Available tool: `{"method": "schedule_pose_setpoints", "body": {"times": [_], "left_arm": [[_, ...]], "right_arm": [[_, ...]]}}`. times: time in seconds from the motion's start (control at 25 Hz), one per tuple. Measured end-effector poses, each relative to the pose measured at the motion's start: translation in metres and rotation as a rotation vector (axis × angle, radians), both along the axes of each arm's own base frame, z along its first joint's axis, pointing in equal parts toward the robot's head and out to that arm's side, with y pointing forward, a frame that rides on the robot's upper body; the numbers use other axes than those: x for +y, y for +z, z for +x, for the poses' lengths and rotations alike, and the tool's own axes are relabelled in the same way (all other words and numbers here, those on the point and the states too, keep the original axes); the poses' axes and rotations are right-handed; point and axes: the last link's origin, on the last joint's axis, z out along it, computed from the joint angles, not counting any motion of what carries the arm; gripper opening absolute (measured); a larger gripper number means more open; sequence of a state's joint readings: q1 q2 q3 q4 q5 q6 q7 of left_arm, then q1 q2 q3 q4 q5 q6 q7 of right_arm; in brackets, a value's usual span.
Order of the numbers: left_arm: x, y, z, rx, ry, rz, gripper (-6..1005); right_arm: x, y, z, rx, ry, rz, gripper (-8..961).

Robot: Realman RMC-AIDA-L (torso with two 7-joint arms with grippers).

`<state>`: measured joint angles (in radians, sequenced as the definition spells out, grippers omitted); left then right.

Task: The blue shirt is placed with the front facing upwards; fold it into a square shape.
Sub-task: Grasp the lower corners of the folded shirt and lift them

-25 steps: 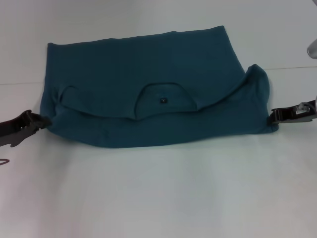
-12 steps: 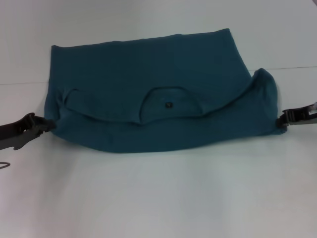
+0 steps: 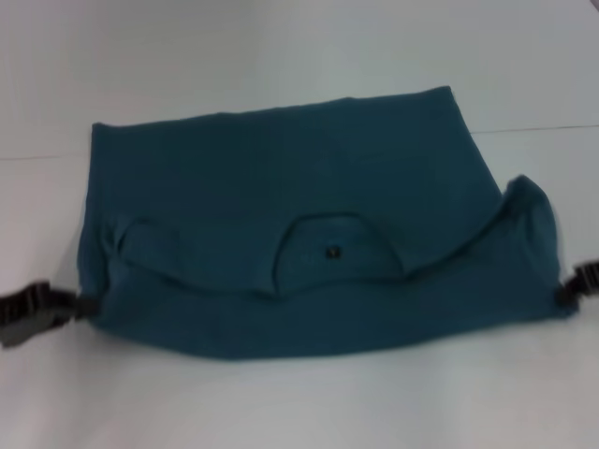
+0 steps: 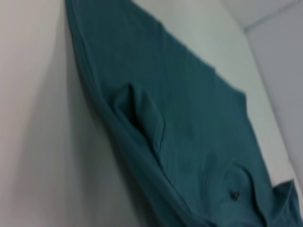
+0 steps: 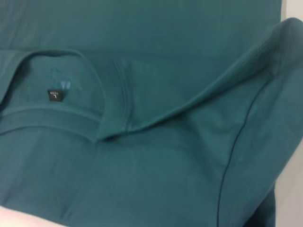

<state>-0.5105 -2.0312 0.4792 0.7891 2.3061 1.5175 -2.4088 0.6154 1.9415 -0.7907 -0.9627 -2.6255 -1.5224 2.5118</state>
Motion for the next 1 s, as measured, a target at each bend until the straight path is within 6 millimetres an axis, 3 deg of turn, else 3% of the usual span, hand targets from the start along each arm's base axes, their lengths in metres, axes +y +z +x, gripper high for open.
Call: {"method": "schedule_pose_setpoints", "body": {"times": [0.24, 0.6, 1.0], "left_arm": [[-0.026, 0.003, -0.006, 0.031, -0.004, -0.119, 26], [-0.058, 0.007, -0.011, 0.035, 0.005, -0.248, 26], [-0.080, 0.007, -0.020, 0.050, 0.040, -0.323, 25]], "right_arm": [[-0.025, -0.002, 0.007, -0.033, -0.053, -0.136, 9], [-0.052, -0.009, 0.002, 0.026, -0.060, -0.296, 9], [-0.062, -0.006, 0.007, 0.039, -0.064, -0.335, 10]]}}
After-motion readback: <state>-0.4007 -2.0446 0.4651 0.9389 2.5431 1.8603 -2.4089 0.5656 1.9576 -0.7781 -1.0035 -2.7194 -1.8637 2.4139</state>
